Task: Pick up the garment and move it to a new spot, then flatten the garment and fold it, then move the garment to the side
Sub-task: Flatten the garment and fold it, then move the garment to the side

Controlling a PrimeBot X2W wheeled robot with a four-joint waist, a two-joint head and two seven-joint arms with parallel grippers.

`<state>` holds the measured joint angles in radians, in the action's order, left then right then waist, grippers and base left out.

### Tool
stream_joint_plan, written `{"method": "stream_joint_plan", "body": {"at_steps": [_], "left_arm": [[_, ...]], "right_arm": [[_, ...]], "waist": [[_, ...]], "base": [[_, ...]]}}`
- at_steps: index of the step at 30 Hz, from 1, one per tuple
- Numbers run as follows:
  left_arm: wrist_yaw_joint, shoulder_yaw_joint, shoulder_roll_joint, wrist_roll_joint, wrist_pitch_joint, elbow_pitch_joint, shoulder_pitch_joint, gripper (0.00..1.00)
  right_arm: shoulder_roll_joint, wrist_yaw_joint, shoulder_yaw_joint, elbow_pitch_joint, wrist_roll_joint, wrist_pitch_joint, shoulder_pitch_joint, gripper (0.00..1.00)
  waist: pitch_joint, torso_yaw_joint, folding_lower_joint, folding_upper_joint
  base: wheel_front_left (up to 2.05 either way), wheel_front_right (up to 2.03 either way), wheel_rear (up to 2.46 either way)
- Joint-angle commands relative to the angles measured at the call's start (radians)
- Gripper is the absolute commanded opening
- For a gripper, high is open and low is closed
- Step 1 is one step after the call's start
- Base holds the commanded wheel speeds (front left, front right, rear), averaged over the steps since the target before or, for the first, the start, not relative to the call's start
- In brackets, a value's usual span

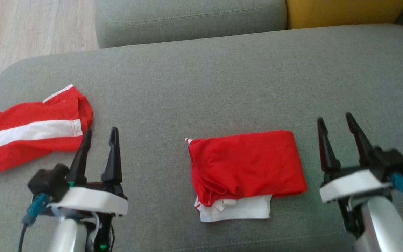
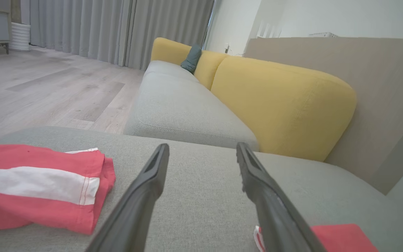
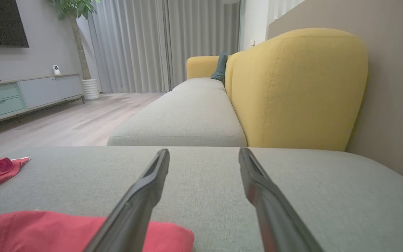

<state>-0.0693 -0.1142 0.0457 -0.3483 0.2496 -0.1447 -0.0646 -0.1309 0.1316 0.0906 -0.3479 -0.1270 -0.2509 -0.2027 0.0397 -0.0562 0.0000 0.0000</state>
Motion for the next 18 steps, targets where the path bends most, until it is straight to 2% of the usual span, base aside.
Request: {"method": "stream_joint_plan", "body": {"at_steps": [1,3,8,18], "left_arm": [[-0.003,0.027,0.005,0.033,0.012,0.034,-0.012,1.00],[-0.002,0.019,0.005,0.049,0.012,0.040,0.010,1.00],[0.008,0.017,0.005,0.037,0.012,0.049,0.022,1.00],[0.006,0.009,0.004,0.027,0.012,0.045,0.011,1.00]], "right_arm": [[0.025,-0.001,-0.018,0.069,0.027,-0.011,0.012,1.00],[0.054,-0.001,-0.060,0.106,0.047,-0.011,0.069,1.00],[0.074,-0.001,-0.067,0.133,0.064,-0.011,0.109,1.00],[0.080,-0.001,-0.057,0.088,0.051,0.004,0.110,1.00]], "waist": [[0.000,0.001,0.0000,0.0000],[0.001,0.000,0.0000,0.0000],[0.001,-0.003,0.0000,0.0000],[0.014,-0.005,0.0000,0.0000]], "base": [[0.00,0.00,0.00],[0.00,0.00,0.00],[0.00,0.00,0.00],[0.00,0.00,0.00]]}}
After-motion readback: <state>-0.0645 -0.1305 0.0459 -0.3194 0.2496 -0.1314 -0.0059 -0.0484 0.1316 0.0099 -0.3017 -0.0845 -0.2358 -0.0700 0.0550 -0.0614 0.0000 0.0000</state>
